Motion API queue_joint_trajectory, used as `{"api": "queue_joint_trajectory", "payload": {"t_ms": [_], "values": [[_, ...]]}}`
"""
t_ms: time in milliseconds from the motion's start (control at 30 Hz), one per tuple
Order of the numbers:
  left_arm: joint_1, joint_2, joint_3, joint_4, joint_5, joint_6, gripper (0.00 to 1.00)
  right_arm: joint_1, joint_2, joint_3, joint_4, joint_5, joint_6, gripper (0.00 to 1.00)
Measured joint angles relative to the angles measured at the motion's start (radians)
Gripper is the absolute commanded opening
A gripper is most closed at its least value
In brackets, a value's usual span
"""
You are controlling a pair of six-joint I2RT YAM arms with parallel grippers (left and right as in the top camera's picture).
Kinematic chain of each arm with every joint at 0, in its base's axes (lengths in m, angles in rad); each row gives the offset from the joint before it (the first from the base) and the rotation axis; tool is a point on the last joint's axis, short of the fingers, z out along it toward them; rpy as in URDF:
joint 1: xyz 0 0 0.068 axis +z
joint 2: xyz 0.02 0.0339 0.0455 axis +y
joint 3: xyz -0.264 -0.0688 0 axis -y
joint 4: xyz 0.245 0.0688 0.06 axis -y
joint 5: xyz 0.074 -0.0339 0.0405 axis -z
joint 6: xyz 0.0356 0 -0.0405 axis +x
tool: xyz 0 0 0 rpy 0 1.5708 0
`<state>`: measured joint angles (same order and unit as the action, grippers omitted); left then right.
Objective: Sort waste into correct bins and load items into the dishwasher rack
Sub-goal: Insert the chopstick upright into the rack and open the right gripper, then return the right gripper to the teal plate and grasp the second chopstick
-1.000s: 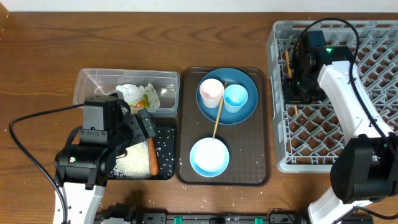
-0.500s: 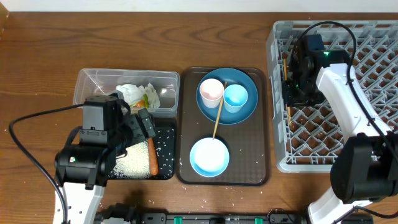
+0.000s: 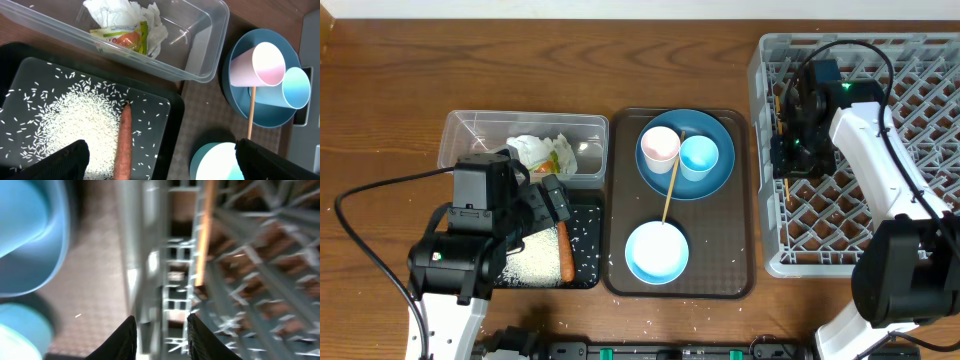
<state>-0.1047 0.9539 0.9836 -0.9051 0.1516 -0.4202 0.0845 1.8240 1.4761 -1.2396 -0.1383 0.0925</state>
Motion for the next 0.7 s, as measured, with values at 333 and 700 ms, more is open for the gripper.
{"api": "queue_joint_trajectory", "payload": {"t_ms": [333,700], "values": [[0.0,0.0,0.0,0.0,0.0,0.0,0.95,0.001,0.0,0.0,-0.022,-0.294,0.132,0.58],[0.0,0.0,0.0,0.0,0.0,0.0,0.95,0.127,0.0,0.0,0.023,-0.391,0.402,0.65]]}}
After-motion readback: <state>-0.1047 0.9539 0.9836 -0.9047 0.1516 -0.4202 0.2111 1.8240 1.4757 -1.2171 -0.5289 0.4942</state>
